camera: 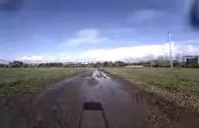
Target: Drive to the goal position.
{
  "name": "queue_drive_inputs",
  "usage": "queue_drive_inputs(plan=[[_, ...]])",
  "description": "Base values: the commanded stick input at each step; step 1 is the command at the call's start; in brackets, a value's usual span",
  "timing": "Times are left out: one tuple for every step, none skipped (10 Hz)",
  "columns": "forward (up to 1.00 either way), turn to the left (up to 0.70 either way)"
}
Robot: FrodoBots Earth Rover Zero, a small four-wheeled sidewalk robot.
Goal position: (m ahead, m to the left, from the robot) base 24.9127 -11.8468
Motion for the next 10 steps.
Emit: queue_drive_inputs(plan=[[0.7, 0.32], [0.7, 0.0], [0.7, 0.0], [0.7, 0.0], [0.7, 0.0], [0.7, 0.0], [0.7, 0.0], [0.7, 0.0], [0.7, 0.0], [0.7, 0.0]])
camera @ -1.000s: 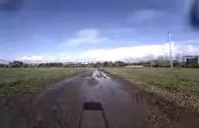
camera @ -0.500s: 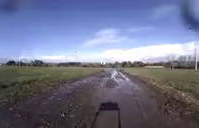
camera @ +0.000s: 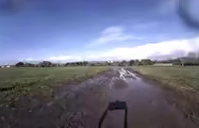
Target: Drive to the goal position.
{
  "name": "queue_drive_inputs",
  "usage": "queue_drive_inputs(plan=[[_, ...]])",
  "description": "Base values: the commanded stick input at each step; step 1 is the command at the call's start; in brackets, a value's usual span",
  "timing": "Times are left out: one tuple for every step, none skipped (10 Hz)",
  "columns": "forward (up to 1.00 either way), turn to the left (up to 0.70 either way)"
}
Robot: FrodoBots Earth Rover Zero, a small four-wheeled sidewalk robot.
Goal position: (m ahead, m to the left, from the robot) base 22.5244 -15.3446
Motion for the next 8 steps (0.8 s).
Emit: queue_drive_inputs(plan=[[0.7, -0.09], [0.7, -0.23], [0.7, -0.35], [0.7, -0.35], [0.7, -0.33], [0.7, -0.27], [0.7, 0.0], [0.7, 0.0]])
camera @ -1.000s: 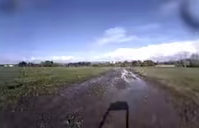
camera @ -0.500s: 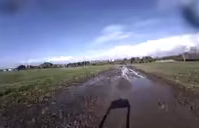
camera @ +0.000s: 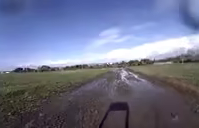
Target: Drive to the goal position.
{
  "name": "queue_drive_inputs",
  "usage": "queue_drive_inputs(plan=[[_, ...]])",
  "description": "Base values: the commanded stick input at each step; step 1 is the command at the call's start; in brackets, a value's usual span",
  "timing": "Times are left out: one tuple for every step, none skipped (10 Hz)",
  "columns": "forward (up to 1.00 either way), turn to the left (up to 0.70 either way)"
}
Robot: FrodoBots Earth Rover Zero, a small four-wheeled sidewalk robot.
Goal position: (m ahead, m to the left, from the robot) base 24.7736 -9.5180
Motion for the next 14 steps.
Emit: queue_drive_inputs(plan=[[0.7, 0.0], [0.7, 0.0], [0.7, 0.0], [0.7, 0.0], [0.7, 0.0], [0.7, 0.0], [0.7, 0.0], [0.7, 0.28], [0.7, 0.32], [0.7, 0.35], [0.7, 0.35], [0.7, 0.35], [0.7, 0.35], [0.7, 0.35]])
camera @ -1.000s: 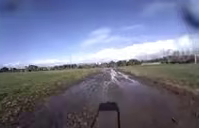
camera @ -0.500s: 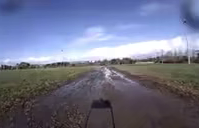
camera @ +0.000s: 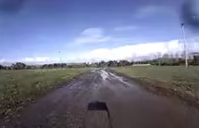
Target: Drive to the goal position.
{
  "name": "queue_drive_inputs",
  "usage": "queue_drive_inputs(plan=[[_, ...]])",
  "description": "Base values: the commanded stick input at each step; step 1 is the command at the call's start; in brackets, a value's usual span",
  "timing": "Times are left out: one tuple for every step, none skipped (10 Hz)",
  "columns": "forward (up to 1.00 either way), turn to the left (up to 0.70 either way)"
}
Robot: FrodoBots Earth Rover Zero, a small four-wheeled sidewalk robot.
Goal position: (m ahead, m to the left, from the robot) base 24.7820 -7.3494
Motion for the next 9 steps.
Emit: queue_drive_inputs(plan=[[0.7, 0.14], [0.7, 0.03], [0.7, 0.0], [0.7, 0.0], [0.7, 0.0], [0.7, 0.0], [0.7, 0.0], [0.7, 0.0], [0.7, -0.01]])
